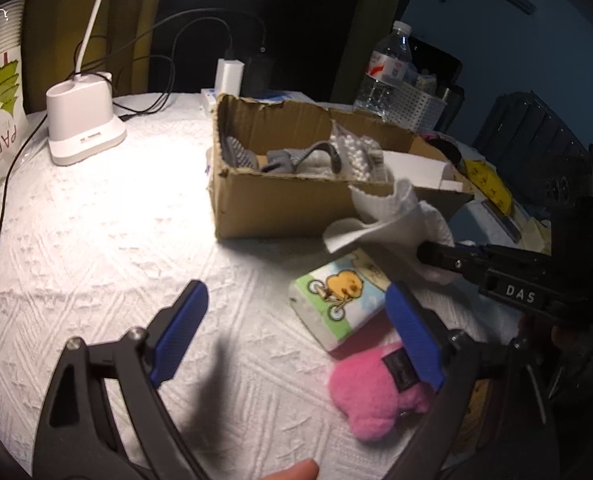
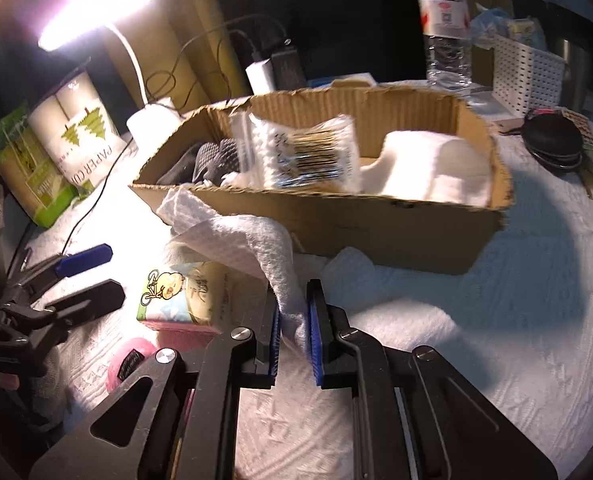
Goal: Organize soft objects
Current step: 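Grasp the white paper towel beside the box with the right gripper, then grasp the duck-print tissue pack with the left gripper while the right lifts the paper towel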
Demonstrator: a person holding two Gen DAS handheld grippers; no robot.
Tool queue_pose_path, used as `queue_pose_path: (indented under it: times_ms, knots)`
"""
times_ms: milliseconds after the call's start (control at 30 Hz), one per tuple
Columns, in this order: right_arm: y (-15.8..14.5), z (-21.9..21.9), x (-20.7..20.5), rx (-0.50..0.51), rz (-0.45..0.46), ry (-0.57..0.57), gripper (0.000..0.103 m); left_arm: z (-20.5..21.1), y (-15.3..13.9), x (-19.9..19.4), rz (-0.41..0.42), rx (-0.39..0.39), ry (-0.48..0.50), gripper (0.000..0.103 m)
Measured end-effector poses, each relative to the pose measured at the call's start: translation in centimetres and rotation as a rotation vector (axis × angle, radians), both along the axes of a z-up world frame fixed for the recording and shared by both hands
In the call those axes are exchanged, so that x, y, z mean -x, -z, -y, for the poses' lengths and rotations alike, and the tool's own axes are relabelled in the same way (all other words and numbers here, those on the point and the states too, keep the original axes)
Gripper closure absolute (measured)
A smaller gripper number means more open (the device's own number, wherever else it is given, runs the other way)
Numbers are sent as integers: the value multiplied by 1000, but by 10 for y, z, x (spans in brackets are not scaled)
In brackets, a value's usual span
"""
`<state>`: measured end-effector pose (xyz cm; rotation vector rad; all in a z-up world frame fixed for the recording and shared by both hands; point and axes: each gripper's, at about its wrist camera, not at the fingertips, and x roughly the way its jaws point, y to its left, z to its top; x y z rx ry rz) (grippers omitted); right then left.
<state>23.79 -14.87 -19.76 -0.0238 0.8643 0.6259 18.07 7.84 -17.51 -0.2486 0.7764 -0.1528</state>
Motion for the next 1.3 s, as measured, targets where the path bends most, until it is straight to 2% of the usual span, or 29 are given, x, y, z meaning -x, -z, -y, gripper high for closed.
queue_pose_path:
  times_ms: [167,367,600,800,867,1033,1300]
  knots:
    - [6,33,-2,-40,-12,46,89,16,0,-13,-23,-14,3,12]
    - [14,71,-7,-95,-33,98,89,33,8,-36,-95,-61,5,12]
    - [14,92,-11,-176,-42,98,89,44,19,-51,-159,-111,-2,12]
    - [12,94,-10,-207,-56,71,89,58,21,-54,-159,-170,6,13]
    - [11,94,-8,-213,-52,64,89,61,20,-51,-147,-182,19,25]
    - [7,94,-3,-215,-34,53,89,66,17,-43,-138,-178,44,25]
    - [-1,106,11,-237,-22,61,89,59,-5,-25,-74,-152,27,25]
